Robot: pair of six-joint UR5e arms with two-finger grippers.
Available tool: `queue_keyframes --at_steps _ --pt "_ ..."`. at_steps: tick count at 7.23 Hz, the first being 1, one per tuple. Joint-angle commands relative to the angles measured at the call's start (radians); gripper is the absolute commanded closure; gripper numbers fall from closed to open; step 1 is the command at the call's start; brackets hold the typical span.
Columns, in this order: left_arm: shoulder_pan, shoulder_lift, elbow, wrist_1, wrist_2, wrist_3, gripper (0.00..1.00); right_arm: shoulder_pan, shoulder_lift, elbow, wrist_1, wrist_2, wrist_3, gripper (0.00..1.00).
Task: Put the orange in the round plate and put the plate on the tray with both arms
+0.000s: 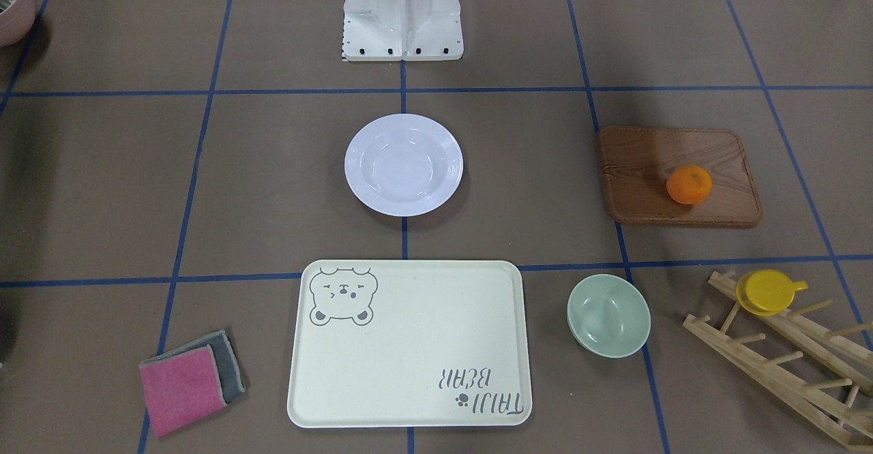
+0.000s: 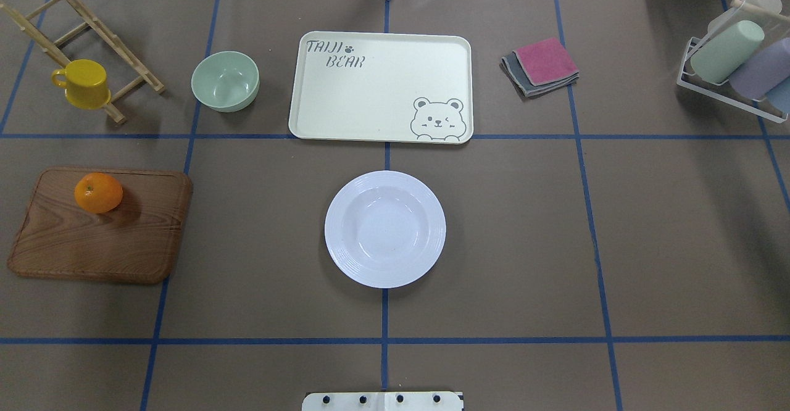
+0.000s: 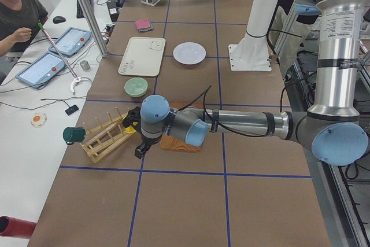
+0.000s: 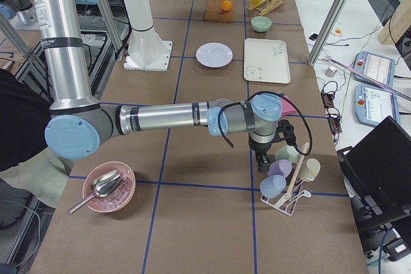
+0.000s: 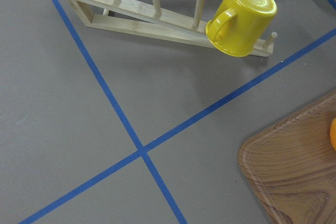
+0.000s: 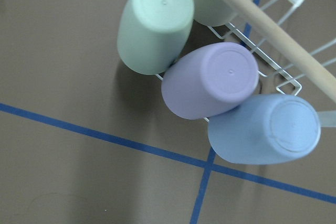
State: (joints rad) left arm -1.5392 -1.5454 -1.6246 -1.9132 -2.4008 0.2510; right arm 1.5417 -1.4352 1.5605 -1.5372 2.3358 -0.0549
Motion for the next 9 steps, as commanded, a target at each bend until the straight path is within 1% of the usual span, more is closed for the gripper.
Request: queue_keyframes --at_steps 1,2,3,4,5,6,7,8,9 --pt "-0.009 0.02 -0.021 -0.001 -0.004 0.005 0.01 0.023 -0.016 0.021 -0.029 0.023 0.0 0.0" --pt "-0.013 0.057 -0.049 -0.009 0.002 0.008 0.01 0.023 -0.017 0.023 -0.029 0.023 0.0 0.0" --pt "-0.015 0.092 -0.069 -0.044 0.0 0.005 0.01 0.023 -0.024 0.024 -0.026 0.023 0.0 0.0" --pt "-0.01 0.099 -0.066 -0.067 -0.003 -0.004 0.01 0.021 -0.071 0.039 0.009 0.027 -0.009 0.0" --pt "-0.01 0.105 -0.061 -0.116 -0.008 0.007 0.01 0.021 -0.089 0.039 0.04 0.028 -0.002 0.0" --pt "-0.012 0.119 -0.099 -0.159 -0.012 -0.005 0.01 0.021 -0.108 0.042 0.049 0.028 0.0 0.0" --pt "-0.004 0.107 -0.045 -0.176 -0.012 0.001 0.01 0.02 -0.102 0.026 0.051 0.028 0.0 0.0" --pt "-0.006 0.113 -0.046 -0.216 -0.014 -0.001 0.01 0.021 -0.096 0.048 0.051 0.039 -0.002 0.0" --pt "-0.006 0.119 -0.043 -0.249 -0.012 -0.005 0.01 0.021 -0.109 0.073 0.051 0.071 0.0 0.0"
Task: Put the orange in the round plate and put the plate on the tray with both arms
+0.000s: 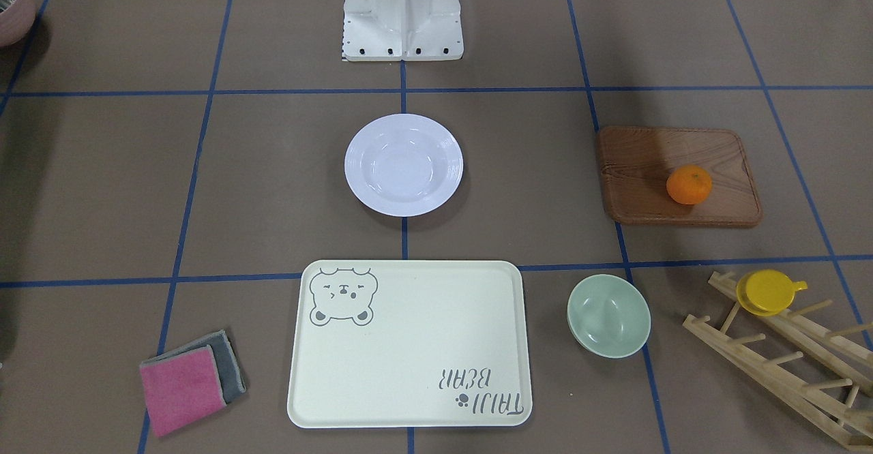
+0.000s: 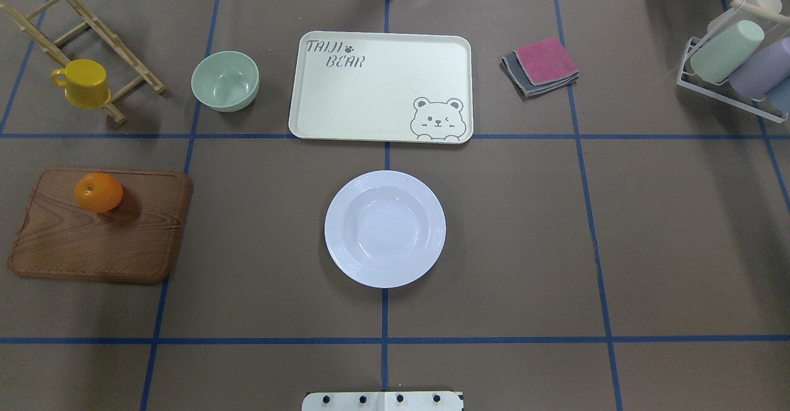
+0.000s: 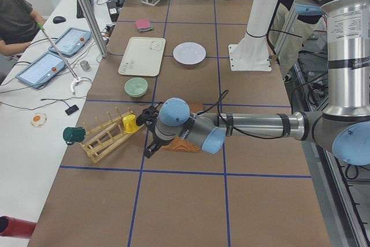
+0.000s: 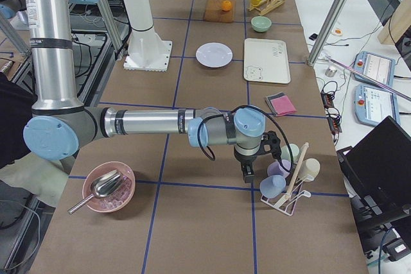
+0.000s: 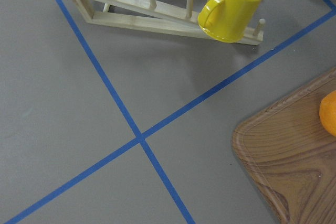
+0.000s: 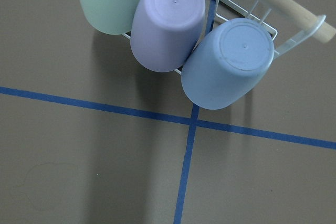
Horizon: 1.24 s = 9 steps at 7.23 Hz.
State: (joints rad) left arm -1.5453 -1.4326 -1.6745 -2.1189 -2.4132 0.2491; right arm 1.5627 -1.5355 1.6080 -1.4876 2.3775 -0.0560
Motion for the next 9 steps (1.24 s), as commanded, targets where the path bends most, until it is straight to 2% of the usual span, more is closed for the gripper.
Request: queue_keyframes --at_steps 1,2,4,8,9 --pt "0.001 0.004 0.007 -0.046 0.0 -0.004 0.01 0.0 -0.02 0.029 0.007 0.063 0.001 0.0" --pt "0.002 0.004 0.01 -0.043 0.002 -0.004 0.01 0.0 -0.026 0.029 0.024 0.066 0.002 0.0" --pt "0.002 0.003 0.012 -0.038 0.002 -0.002 0.01 -0.001 -0.031 0.023 0.078 0.141 0.001 0.0" --pt "0.004 0.034 0.007 -0.039 0.0 -0.004 0.01 -0.053 -0.034 0.035 0.084 0.143 -0.007 0.0" --pt "0.005 0.024 0.007 -0.036 0.002 -0.054 0.01 -0.062 -0.032 0.049 0.085 0.141 -0.004 0.0"
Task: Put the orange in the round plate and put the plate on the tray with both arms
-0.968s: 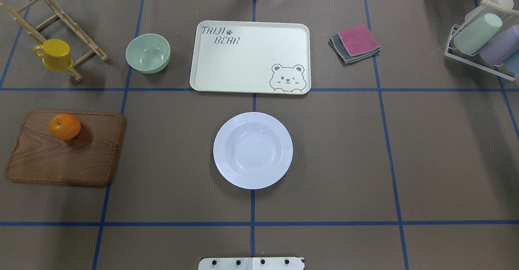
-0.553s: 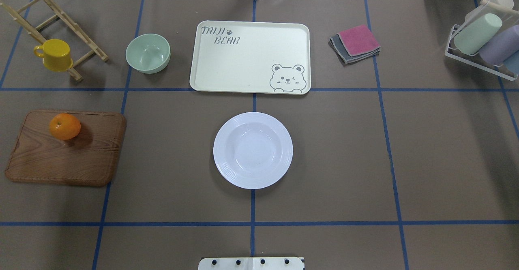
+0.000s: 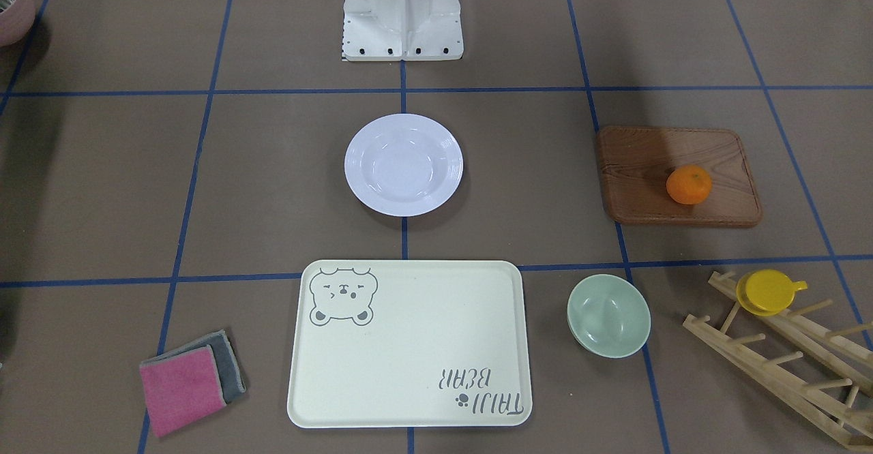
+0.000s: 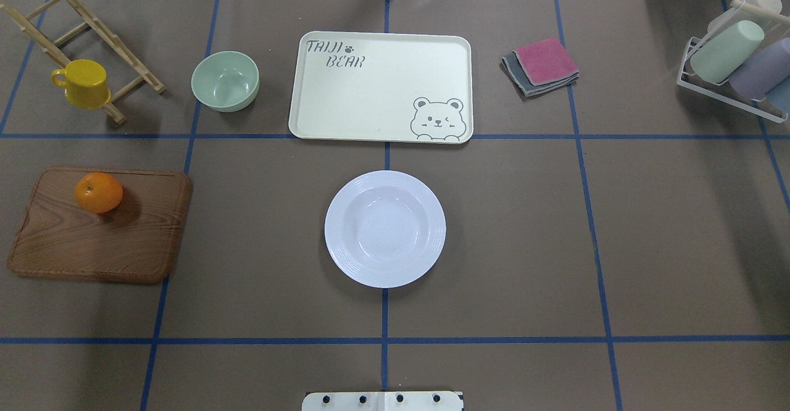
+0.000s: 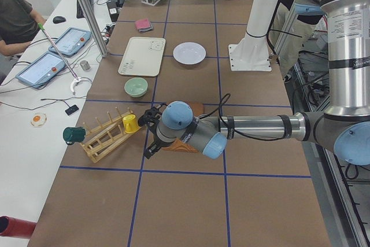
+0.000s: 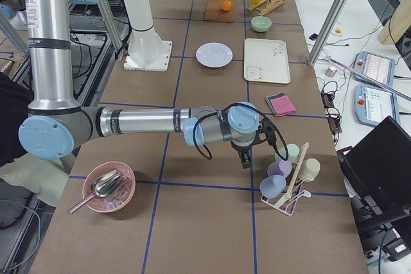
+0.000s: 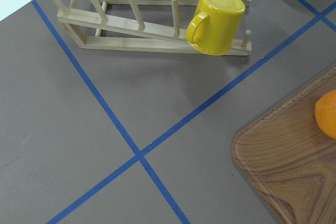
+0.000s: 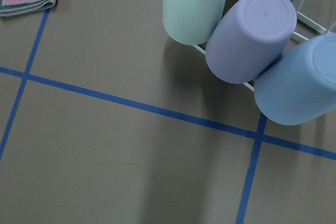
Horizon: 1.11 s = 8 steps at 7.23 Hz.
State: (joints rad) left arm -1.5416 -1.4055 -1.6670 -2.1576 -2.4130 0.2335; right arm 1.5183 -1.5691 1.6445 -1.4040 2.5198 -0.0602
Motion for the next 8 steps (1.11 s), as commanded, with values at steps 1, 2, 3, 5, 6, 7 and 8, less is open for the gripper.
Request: queue_keyframes --at_steps 1,2,3,5,6,7,8 --pt "0.039 -0.036 -0.022 0.002 0.002 -0.175 0.01 -0.042 0.001 0.026 0.002 -0.01 0.003 0.0" --pt "0.09 -0.041 -0.027 0.002 0.014 -0.228 0.01 -0.052 0.001 0.031 0.002 -0.041 0.003 0.0" --pt "0.098 -0.055 -0.028 0.004 0.032 -0.278 0.01 -0.056 0.001 0.032 0.002 -0.068 0.003 0.0" --pt "0.298 -0.064 -0.144 0.009 0.156 -0.51 0.01 -0.088 -0.005 0.067 0.002 -0.11 0.003 0.0" --pt "0.393 -0.069 -0.18 0.025 0.228 -0.576 0.04 -0.099 -0.005 0.069 0.0 -0.114 0.005 0.0" --pt "0.466 -0.094 -0.189 0.027 0.245 -0.638 0.04 -0.101 -0.005 0.07 0.0 -0.112 0.008 0.0" --pt "0.509 -0.124 -0.179 0.053 0.245 -0.643 0.04 -0.115 -0.005 0.072 0.002 -0.11 0.005 0.0"
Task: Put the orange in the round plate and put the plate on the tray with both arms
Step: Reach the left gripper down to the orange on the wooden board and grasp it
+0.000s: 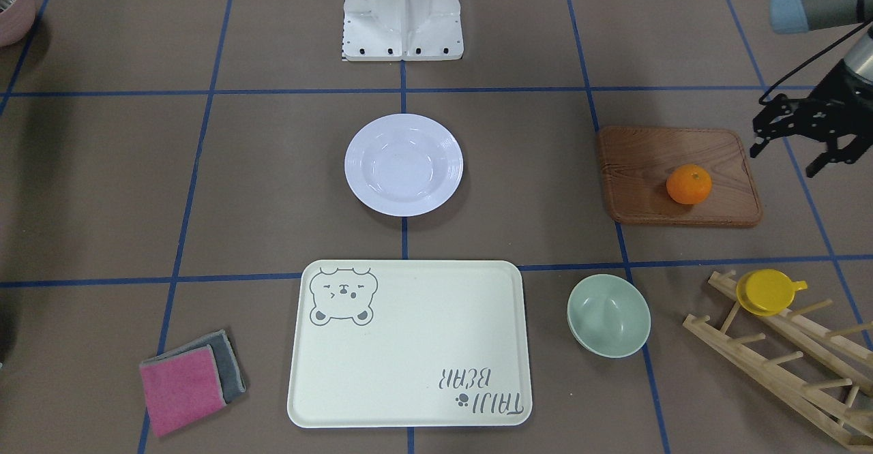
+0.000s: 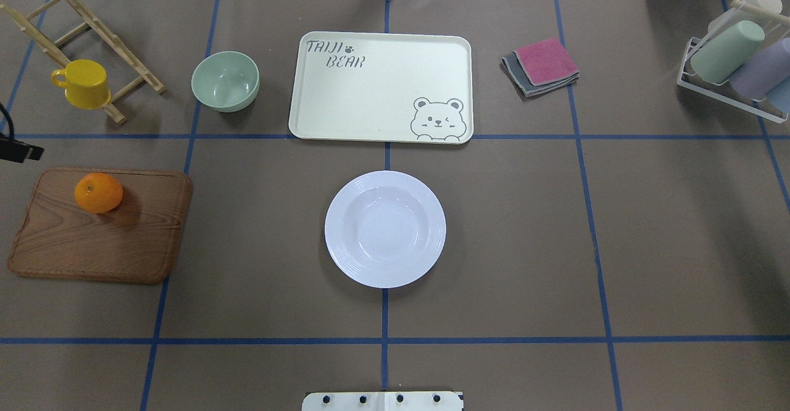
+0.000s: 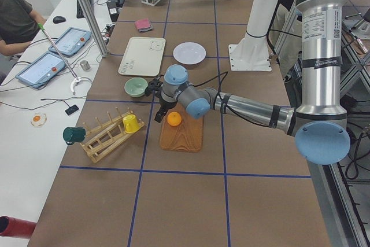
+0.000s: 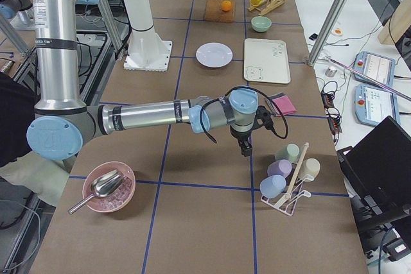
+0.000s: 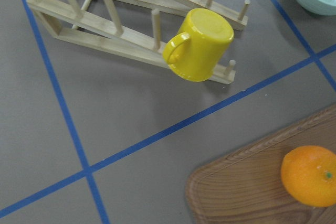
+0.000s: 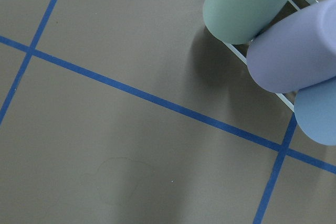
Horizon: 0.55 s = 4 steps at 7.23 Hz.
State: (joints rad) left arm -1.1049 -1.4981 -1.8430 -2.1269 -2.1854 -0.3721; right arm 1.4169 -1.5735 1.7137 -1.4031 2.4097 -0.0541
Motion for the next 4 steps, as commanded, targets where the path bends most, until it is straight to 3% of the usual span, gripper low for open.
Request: queue_keyframes --at_steps 1,4 --pt "0.088 -0.027 -0.007 0.024 0.019 -0.039 0.01 -0.018 0.0 0.003 0.001 0.002 -0.003 0.0" --pt "0.181 -0.022 0.019 0.041 0.11 -0.047 0.01 -0.05 0.0 0.007 0.001 -0.018 0.0 0.0"
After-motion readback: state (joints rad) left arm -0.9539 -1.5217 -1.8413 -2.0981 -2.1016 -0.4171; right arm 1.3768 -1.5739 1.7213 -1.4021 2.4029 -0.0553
